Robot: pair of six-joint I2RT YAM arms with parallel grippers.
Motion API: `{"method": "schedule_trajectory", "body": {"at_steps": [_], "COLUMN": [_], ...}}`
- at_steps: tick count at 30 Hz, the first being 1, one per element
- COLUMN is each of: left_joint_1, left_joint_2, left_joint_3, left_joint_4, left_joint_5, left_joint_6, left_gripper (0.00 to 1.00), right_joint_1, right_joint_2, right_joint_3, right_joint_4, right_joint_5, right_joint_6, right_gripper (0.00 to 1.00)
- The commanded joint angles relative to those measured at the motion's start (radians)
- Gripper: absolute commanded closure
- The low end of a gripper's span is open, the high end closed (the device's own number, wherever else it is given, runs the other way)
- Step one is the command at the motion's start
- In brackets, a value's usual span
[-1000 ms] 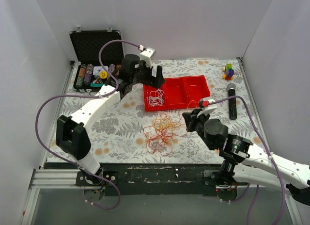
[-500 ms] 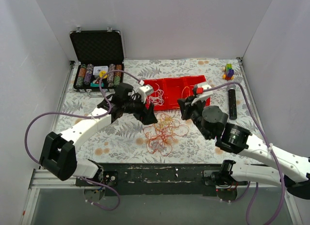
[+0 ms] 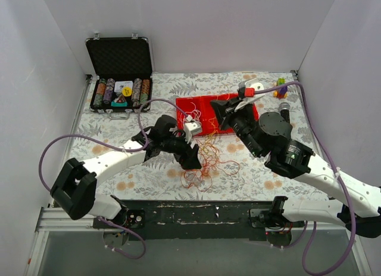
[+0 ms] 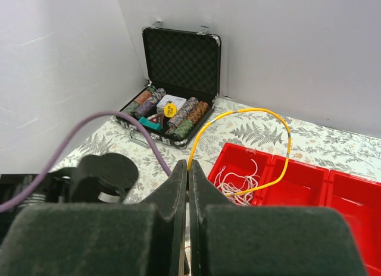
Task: Untangle the cables
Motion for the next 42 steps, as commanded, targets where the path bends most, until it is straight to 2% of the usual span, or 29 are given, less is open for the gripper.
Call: {"method": "schedule_trajectory", "body": {"at_steps": [1, 3, 4, 7, 8, 16, 21, 31, 34, 36, 37, 38, 40, 42], "left_joint_1": [-0.046, -0.058, -0.069, -0.095, -0.098, -0.095, -0.092, 0.085, 0.120, 0.122, 0.120, 0.120, 0.119, 0.108], "left_joint_2": [0.089, 0.124, 0.138, 0.173, 0.176, 0.060, -0.017, -0.116, -0.170, -0.199, -0.213, -0.231, -0.262, -0.253], "left_joint_3": [-0.012, 0.003, 0.009, 0.021, 0.017, -0.097, -0.204, -0.166, -0.119, -0.051, -0.028, -0.017, -0.015, -0.022], "left_joint_4": [0.073, 0.084, 0.087, 0.089, 0.089, 0.027, 0.015, -0.072, -0.076, -0.056, -0.022, 0.019, 0.123, 0.199], "left_joint_5": [-0.085, -0.082, -0.076, -0.088, -0.100, -0.234, -0.363, -0.308, -0.211, -0.106, -0.054, -0.012, 0.088, 0.155], "left_joint_6": [0.020, 0.034, 0.043, 0.087, 0.098, 0.166, 0.221, 0.227, 0.163, 0.128, 0.111, 0.094, 0.088, 0.123], "left_gripper": [0.25, 0.33, 0.42, 0.90, 1.00, 1.00, 1.00, 1.00, 1.00, 0.71, 0.46, 0.30, 0.02, 0.02], "right_joint_1": [0.004, 0.004, 0.004, 0.004, 0.004, 0.004, 0.004, 0.004, 0.004, 0.004, 0.004, 0.004, 0.004, 0.004], "right_joint_2": [-0.001, 0.005, 0.008, 0.010, 0.008, -0.013, -0.019, -0.009, 0.020, 0.040, 0.051, 0.060, 0.085, 0.106], "right_joint_3": [0.095, 0.124, 0.139, 0.175, 0.188, 0.303, 0.354, 0.411, 0.445, 0.454, 0.455, 0.460, 0.478, 0.500], "right_joint_4": [0.023, 0.007, 0.001, 0.000, 0.000, 0.027, 0.035, 0.007, -0.032, -0.053, -0.056, -0.057, -0.071, -0.074], "right_joint_5": [-0.019, -0.023, -0.023, -0.010, -0.001, 0.105, 0.127, 0.119, 0.079, 0.047, 0.026, 0.004, -0.043, -0.083], "right_joint_6": [-0.011, -0.011, -0.015, -0.033, -0.047, -0.217, -0.261, -0.260, -0.223, -0.197, -0.182, -0.167, -0.136, -0.120], "right_gripper": [0.99, 0.99, 0.99, 0.99, 0.99, 0.99, 0.99, 0.99, 0.99, 0.99, 0.99, 0.99, 0.99, 0.99]}}
